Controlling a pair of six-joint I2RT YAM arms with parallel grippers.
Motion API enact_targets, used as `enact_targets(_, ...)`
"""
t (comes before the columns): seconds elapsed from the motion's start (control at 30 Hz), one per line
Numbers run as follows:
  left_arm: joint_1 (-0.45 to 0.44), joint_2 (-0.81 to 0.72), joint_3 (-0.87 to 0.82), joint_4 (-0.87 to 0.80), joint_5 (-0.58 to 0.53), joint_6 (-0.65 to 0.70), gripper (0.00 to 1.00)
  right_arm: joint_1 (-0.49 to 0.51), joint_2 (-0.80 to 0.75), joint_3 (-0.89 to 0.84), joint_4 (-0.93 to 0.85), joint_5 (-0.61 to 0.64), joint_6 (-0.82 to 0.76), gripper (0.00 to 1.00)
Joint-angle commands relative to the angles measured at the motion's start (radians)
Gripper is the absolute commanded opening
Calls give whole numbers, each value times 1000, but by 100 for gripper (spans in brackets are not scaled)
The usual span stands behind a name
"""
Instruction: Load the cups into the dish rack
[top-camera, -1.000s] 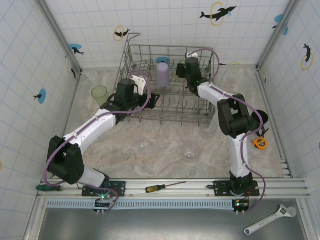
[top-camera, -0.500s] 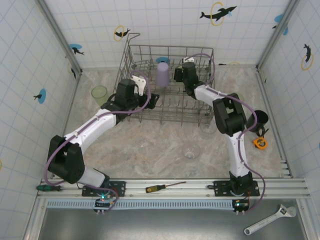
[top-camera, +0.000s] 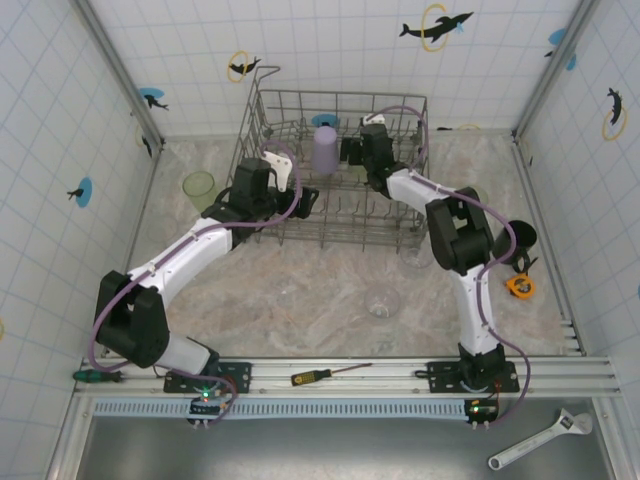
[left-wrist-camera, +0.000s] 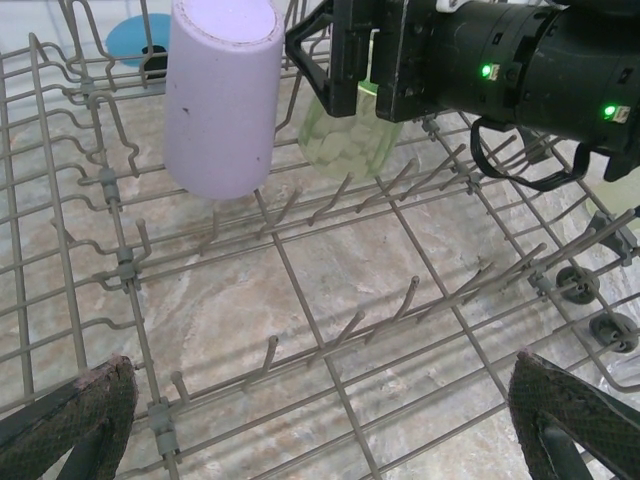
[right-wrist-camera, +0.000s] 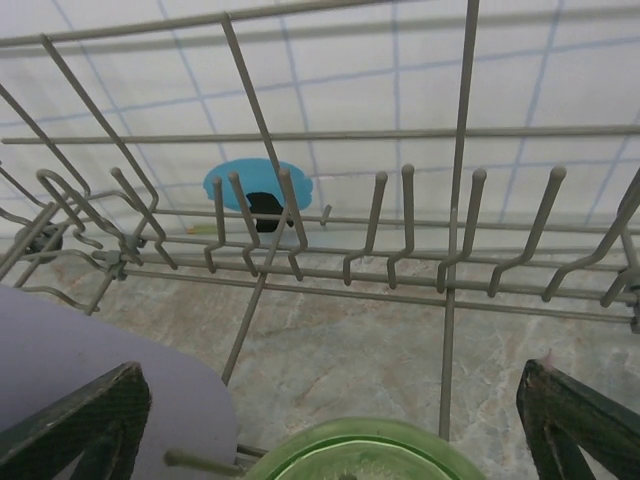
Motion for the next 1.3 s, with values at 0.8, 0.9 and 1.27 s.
enact_targets(0.8,-6,-106,11,17,33,-32,98,16,-441,-91,-257,118,-5,100)
enact_targets(0.9,-7,-108,9,19,29,-33,98,10,-501,-136,-299,135,-11,100)
enact_targets(1.27,-8,-111,4,21,24,-34,98,-118,-824,-412,-465,121,62,100)
